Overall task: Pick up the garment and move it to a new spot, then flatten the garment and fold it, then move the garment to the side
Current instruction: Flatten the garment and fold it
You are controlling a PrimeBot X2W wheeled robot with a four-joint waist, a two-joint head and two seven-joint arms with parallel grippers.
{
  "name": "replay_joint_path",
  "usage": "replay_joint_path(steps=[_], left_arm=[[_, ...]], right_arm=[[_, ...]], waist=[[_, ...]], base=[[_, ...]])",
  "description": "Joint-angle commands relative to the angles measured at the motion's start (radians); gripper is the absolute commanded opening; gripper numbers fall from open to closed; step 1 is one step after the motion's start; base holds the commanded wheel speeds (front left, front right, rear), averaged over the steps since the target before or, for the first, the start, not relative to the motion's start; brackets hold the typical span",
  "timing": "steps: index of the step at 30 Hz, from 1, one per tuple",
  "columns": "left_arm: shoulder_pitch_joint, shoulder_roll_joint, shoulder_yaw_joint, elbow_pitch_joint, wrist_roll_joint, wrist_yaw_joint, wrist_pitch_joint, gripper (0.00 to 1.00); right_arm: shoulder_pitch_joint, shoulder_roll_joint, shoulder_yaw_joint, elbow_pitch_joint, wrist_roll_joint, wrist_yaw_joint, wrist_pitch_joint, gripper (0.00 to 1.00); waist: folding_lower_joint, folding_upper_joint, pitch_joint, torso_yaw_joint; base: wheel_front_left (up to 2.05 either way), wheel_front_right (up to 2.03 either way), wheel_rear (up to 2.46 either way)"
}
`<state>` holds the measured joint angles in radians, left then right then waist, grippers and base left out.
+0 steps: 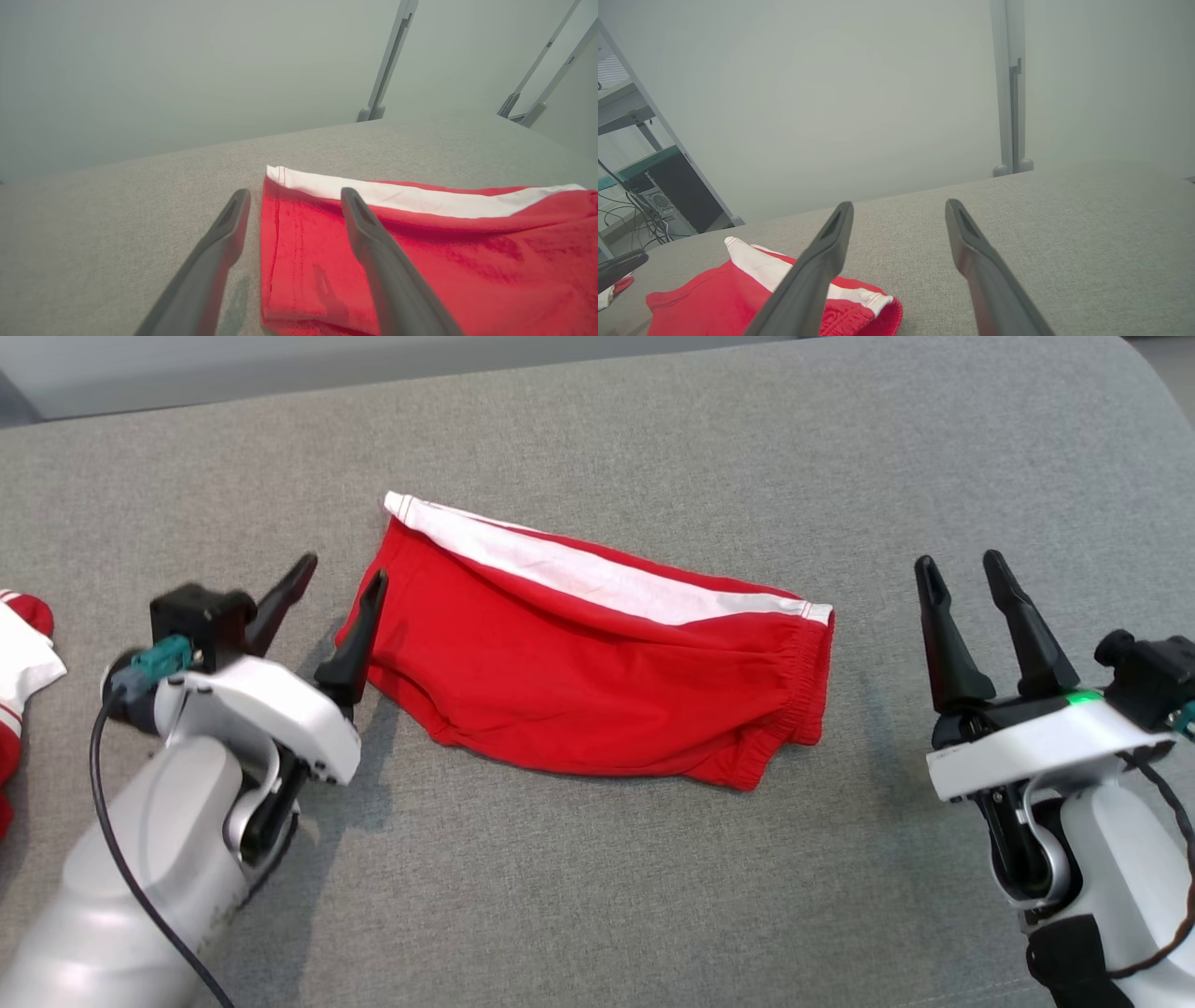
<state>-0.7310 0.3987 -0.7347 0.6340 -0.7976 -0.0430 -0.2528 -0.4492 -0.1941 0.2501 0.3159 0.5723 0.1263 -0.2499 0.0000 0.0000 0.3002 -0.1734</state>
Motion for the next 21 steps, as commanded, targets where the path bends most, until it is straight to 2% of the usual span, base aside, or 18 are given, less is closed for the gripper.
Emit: replay_joint_path(steps=[1, 4, 10, 21], left_arm=[[0.024, 0.015, 0.087, -0.02, 0.027, -0.006, -0.009, 1.0], [0.087, -0.012, 0.17, -0.017, 0.068, -0.024, -0.009, 1.0], [0.136, -0.045, 0.262, 0.027, 0.122, -0.052, -0.009, 1.0], [0.147, -0.083, 0.393, 0.178, 0.157, -0.072, -0.009, 1.0]], right_arm=[[0.037, 0.01, -0.015, -0.044, -0.031, 0.004, -0.012, 1.0], [0.075, 0.027, -0.037, -0.059, -0.056, 0.004, -0.012, 1.0], [0.11, 0.035, -0.057, -0.066, -0.069, 0.004, -0.012, 1.0], [0.145, 0.057, -0.146, -0.119, -0.113, 0.004, -0.012, 1.0]], waist=[[0.0, 0.0, -0.01, -0.001], [0.0, 0.0, -0.017, -0.009], [0.0, 0.0, -0.017, -0.036], [0.0, 0.0, 0.001, -0.111]], base=[[0.0, 0.0, 0.0], [0.0, 0.0, 0.0], [0.0, 0.0, 0.0], [0.0, 0.0, 0.0]])
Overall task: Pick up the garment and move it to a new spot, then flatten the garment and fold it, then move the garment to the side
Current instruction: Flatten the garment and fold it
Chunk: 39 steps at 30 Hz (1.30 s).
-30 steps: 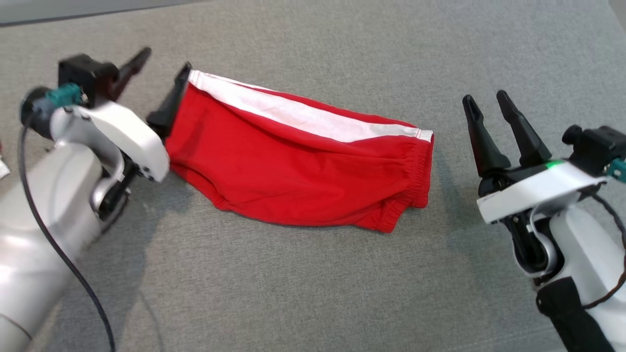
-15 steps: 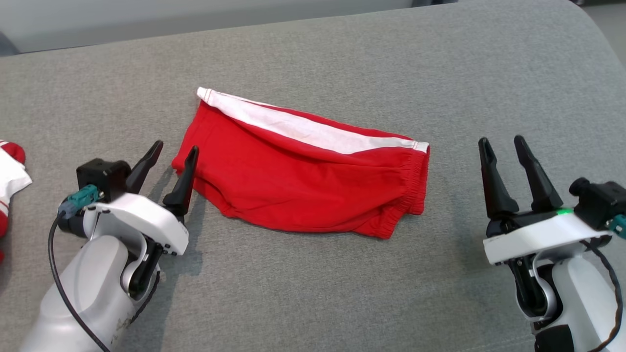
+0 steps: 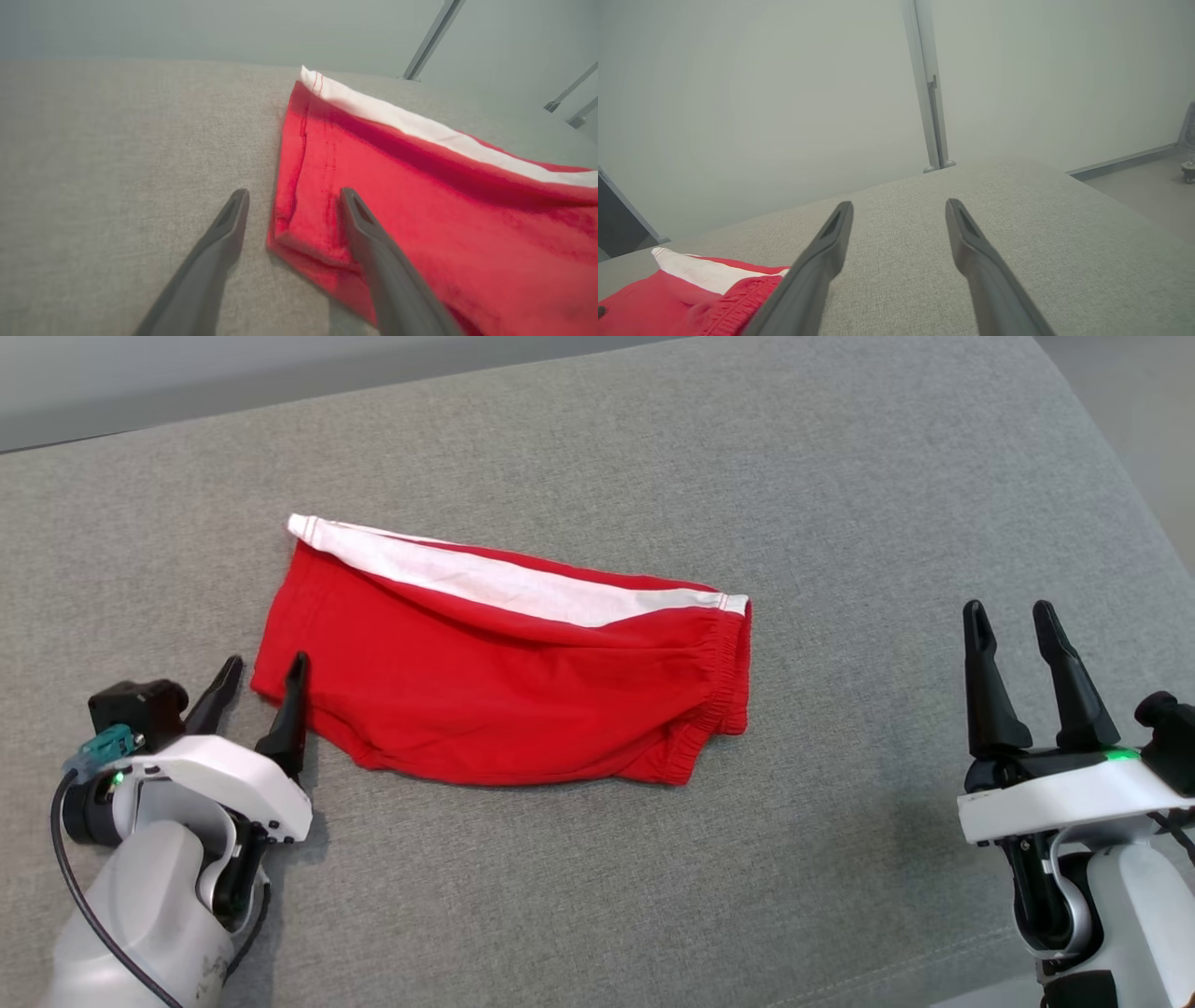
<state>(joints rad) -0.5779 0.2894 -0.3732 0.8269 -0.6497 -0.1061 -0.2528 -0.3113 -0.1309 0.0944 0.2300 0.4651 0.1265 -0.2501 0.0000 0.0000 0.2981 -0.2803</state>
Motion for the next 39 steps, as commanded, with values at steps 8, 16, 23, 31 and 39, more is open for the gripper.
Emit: replay_joint_path(steps=[8, 16, 23, 31, 39], left_arm=[[-0.032, -0.004, 0.069, 0.112, -0.004, -0.015, -0.009, 1.0], [-0.058, -0.04, 0.059, 0.214, -0.008, -0.019, -0.008, 0.82], [-0.062, -0.079, 0.022, 0.245, -0.003, -0.023, -0.009, 0.0], [-0.055, -0.092, 0.024, 0.21, -0.003, -0.024, -0.009, 0.0], [-0.016, -0.117, 0.057, 0.135, 0.039, -0.008, -0.009, 0.0]], right_arm=[[0.014, 0.0, -0.01, -0.045, -0.006, 0.004, -0.012, 1.0], [0.009, 0.003, -0.016, -0.054, -0.015, 0.004, -0.012, 1.0], [0.01, 0.004, -0.014, -0.044, -0.013, 0.004, -0.012, 1.0], [0.012, 0.002, -0.01, -0.037, 0.001, 0.004, -0.012, 1.0], [0.008, -0.014, -0.007, -0.028, 0.003, 0.004, -0.012, 1.0]], waist=[[0.0, 0.0, 0.017, -0.019], [0.0, 0.0, 0.022, -0.013], [0.0, 0.0, 0.006, 0.01], [0.0, 0.0, -0.02, 0.048], [0.0, 0.0, -0.052, 0.129]], base=[[0.0, 0.0, 0.0], [0.0, 0.0, 0.0], [0.0, 0.0, 0.0], [0.0, 0.0, 0.0], [0.0, 0.0, 0.0]])
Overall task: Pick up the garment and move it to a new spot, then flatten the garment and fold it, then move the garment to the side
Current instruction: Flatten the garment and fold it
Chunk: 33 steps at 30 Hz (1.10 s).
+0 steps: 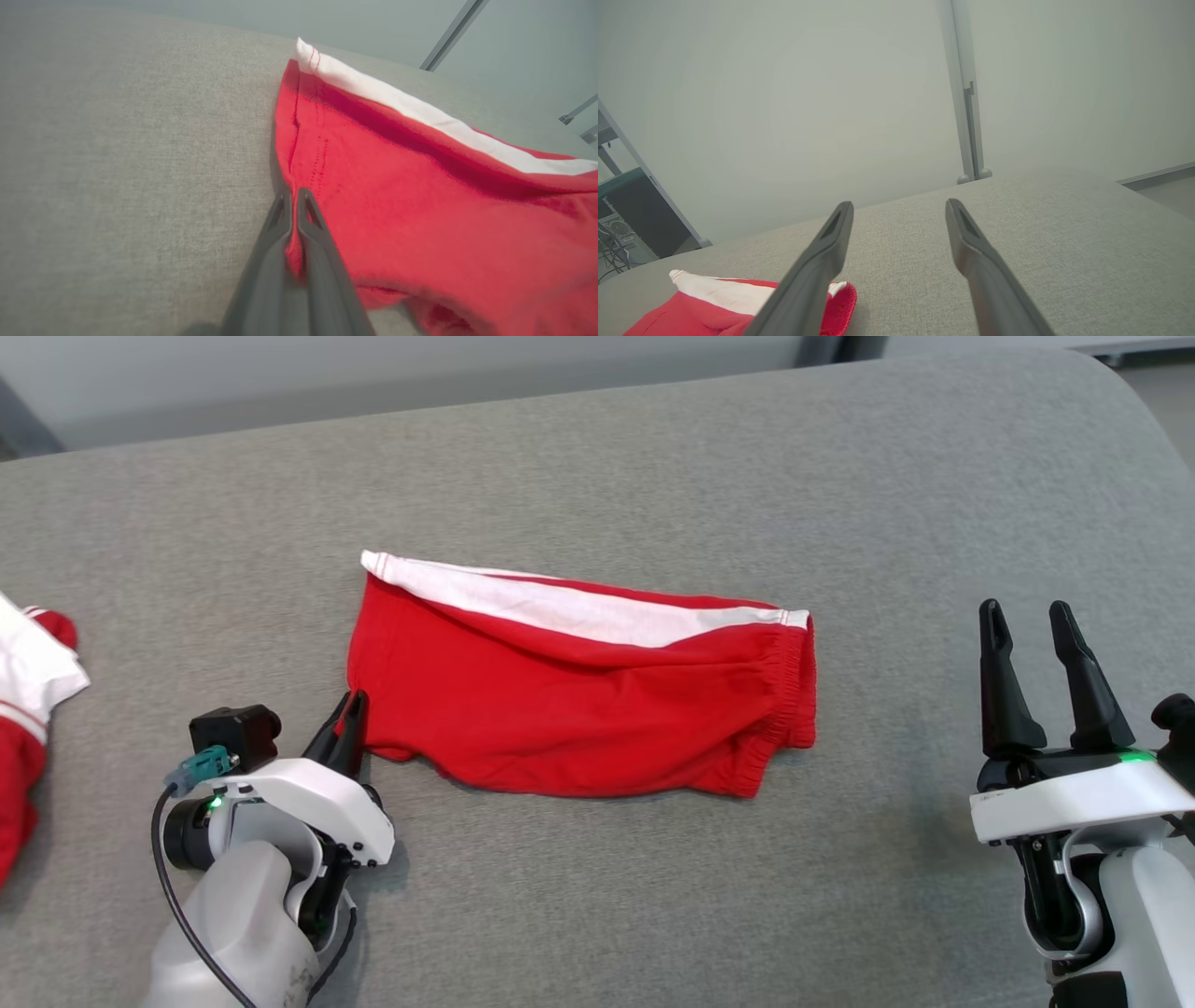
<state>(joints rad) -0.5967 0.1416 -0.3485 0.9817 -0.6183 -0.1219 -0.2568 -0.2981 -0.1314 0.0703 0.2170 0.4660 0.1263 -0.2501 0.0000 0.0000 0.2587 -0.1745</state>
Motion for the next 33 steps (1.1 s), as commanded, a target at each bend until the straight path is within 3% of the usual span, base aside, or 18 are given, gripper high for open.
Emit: replay_joint_path(steps=[1, 12, 22, 23, 24, 25, 33], left_arm=[[0.009, 0.025, 0.039, -0.031, 0.013, 0.01, -0.005, 0.0], [0.111, -0.044, 0.088, -0.106, 0.073, 0.049, -0.005, 0.0], [0.193, -0.076, 0.121, -0.151, 0.117, 0.053, -0.005, 0.0], [0.197, -0.078, 0.124, -0.155, 0.123, 0.06, -0.005, 0.3], [0.199, -0.079, 0.128, -0.165, 0.131, 0.067, -0.005, 0.54], [0.202, -0.081, 0.133, -0.181, 0.142, 0.074, -0.005, 1.0], [0.272, -0.077, 0.202, -0.348, 0.256, 0.122, -0.005, 1.0]], right_arm=[[-0.006, -0.016, 0.017, -0.013, 0.002, 0.004, -0.012, 1.0], [-0.004, -0.03, 0.04, 0.02, 0.002, 0.004, -0.012, 1.0], [0.003, -0.039, 0.054, 0.045, 0.011, 0.004, -0.012, 1.0], [0.004, -0.039, 0.055, 0.047, 0.012, 0.004, -0.012, 1.0], [0.005, -0.04, 0.056, 0.048, 0.013, 0.004, -0.012, 1.0], [0.005, -0.04, 0.056, 0.049, 0.014, 0.004, -0.012, 1.0], [0.013, -0.04, 0.06, 0.058, 0.007, 0.004, -0.012, 1.0]], waist=[[0.0, 0.0, -0.017, 0.035], [0.0, 0.0, -0.074, 0.145], [0.0, 0.0, -0.1, 0.186], [0.0, 0.0, -0.101, 0.189], [0.0, 0.0, -0.102, 0.19], [0.0, 0.0, -0.104, 0.192], [0.0, 0.0, -0.137, 0.19]], base=[[0.0, 0.0, 0.0], [0.0, 0.0, 0.0], [0.0, 0.0, 0.0], [0.0, 0.0, 0.0], [0.0, 0.0, 0.0], [0.0, 0.0, 0.0], [0.0, 0.0, 0.0]])
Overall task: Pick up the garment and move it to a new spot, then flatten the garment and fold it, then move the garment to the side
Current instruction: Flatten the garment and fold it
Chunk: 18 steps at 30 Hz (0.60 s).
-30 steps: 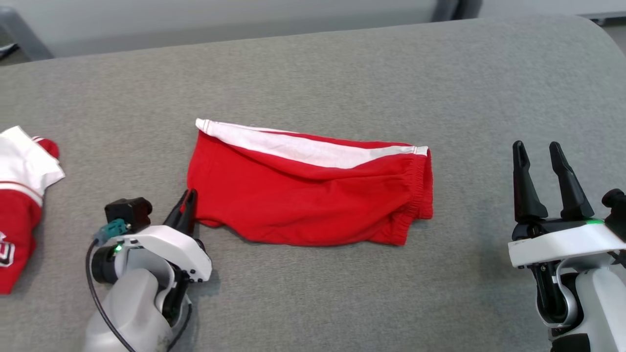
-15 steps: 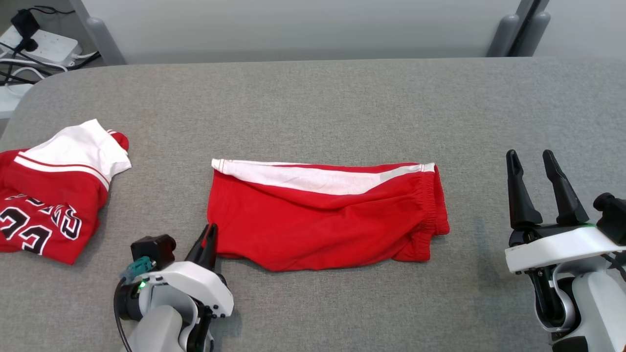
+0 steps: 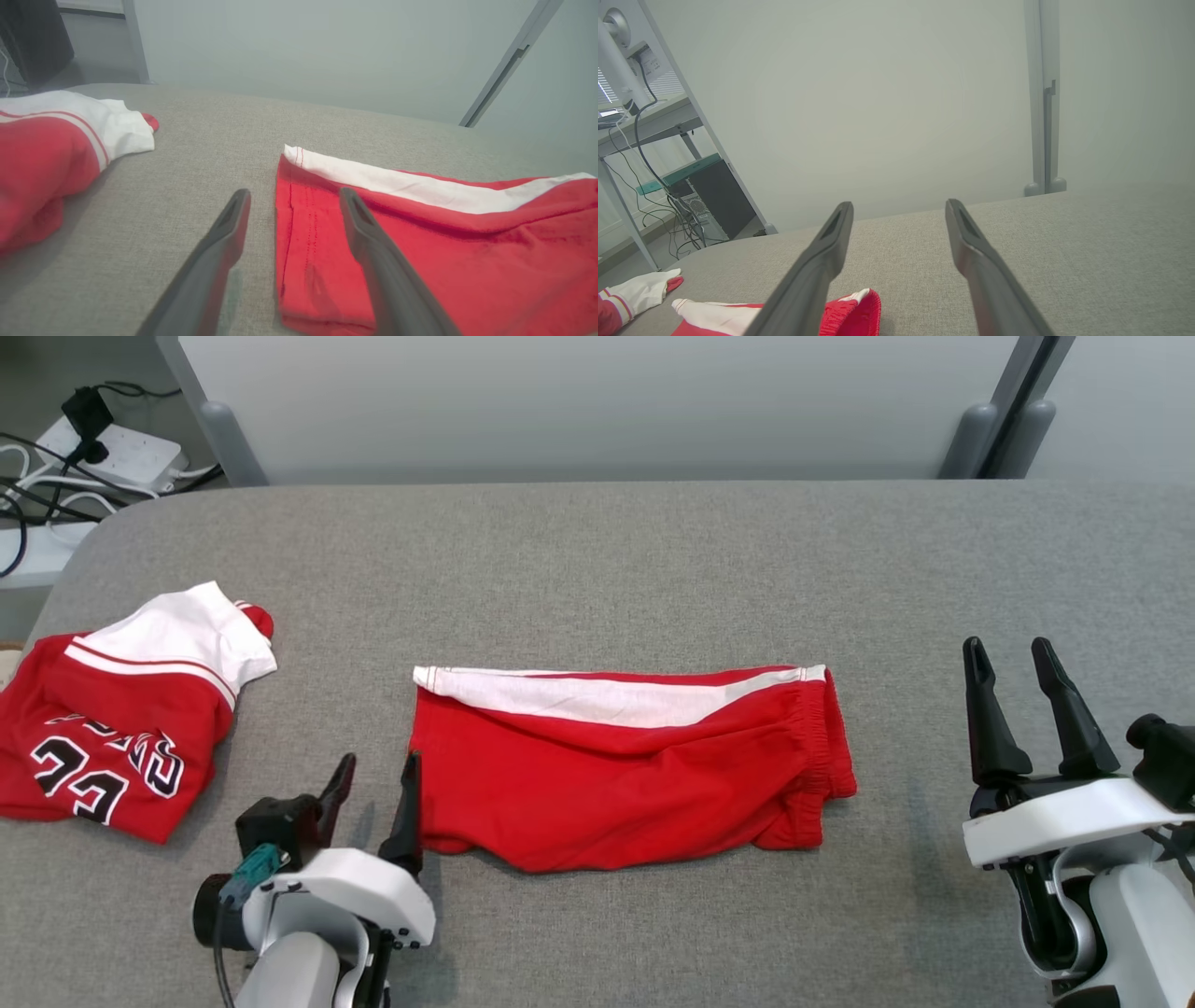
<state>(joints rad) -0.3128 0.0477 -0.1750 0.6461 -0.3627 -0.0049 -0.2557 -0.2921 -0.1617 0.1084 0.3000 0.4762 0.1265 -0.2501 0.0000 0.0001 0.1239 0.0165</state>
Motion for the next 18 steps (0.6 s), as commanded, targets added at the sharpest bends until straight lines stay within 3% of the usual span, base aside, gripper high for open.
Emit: replay_joint_path(steps=[1, 7, 18], left_arm=[[0.016, 0.024, 0.056, -0.07, 0.037, 0.014, -0.006, 1.0], [0.095, 0.036, 0.114, -0.206, 0.134, 0.04, -0.006, 1.0], [0.24, 0.022, 0.203, -0.356, 0.203, 0.013, -0.006, 1.0]], right_arm=[[0.01, -0.008, 0.024, -0.022, -0.007, 0.004, -0.012, 1.0], [0.024, 0.001, 0.033, -0.008, -0.016, 0.004, -0.012, 1.0], [0.061, 0.027, 0.074, 0.035, -0.029, 0.004, -0.012, 1.0]], waist=[[0.0, -0.0001, -0.014, -0.003], [0.0, -0.0001, -0.046, -0.007], [0.0, -0.0001, -0.112, -0.003]], base=[[0.0, 0.0, 0.0], [0.0, 0.0, 0.0], [0.0, 0.0, 0.0]])
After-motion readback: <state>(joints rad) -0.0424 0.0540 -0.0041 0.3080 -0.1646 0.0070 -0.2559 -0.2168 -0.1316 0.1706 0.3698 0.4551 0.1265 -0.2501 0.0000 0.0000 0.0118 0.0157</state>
